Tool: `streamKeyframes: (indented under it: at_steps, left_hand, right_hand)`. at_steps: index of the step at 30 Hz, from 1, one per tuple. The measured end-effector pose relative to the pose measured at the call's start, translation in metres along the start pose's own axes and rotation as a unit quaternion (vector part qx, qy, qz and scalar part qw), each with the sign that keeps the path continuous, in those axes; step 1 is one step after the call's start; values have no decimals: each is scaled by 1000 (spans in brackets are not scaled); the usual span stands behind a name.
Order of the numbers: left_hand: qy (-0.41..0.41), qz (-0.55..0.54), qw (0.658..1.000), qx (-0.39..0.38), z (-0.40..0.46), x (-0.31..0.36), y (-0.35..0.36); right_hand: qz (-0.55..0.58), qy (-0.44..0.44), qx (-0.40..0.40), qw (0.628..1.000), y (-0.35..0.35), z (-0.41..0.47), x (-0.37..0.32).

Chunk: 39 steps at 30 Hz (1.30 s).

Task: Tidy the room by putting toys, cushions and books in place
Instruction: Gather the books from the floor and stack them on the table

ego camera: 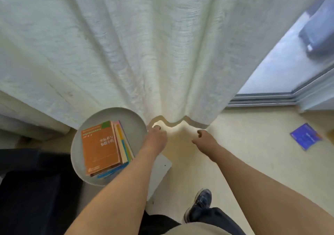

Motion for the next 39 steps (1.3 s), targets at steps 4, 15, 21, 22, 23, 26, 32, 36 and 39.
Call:
streamKeyframes:
  at_steps: [4,15,21,22,23,26,32,36,39]
  left_hand:
    - [93,75,990,-79,3,114,81]
    - [264,204,922,-196,15,351,243]
    - [274,236,900,-241,60,422,309]
    - [275,239,897,-248,71,435,319]
    - [278,241,895,-254,83,446,329]
    - [285,249,888,-261,118,493,357]
    - [308,250,875,-279,161,604,416]
    - [324,281,850,-306,160,660,465]
    - [325,315,833,-319,159,690,505]
  right_hand:
    - [61,35,55,996,-110,-9,80]
    - [273,143,159,938,-290,-19,265]
    - [318,172,166,917,-366,23,297]
    - [324,175,172,914,-384,31,299]
    - [330,178,175,911,-399,39,302]
    - [354,190,189,896,-458,59,309]
    - [399,212,225,864,-568,83,334]
    - [425,219,217,851,-607,94,363]
    - [440,237,204,842,-629,104,402]
Point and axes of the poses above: each hand's wrist, its own z-axis towards the middle knuckle, its own y-axis out of the palm, x = y × z, the point moved 8 cm from there along z, towards the middle knuckle, and after that the axes turned 12 degrees about y, right-handed, at the moved point
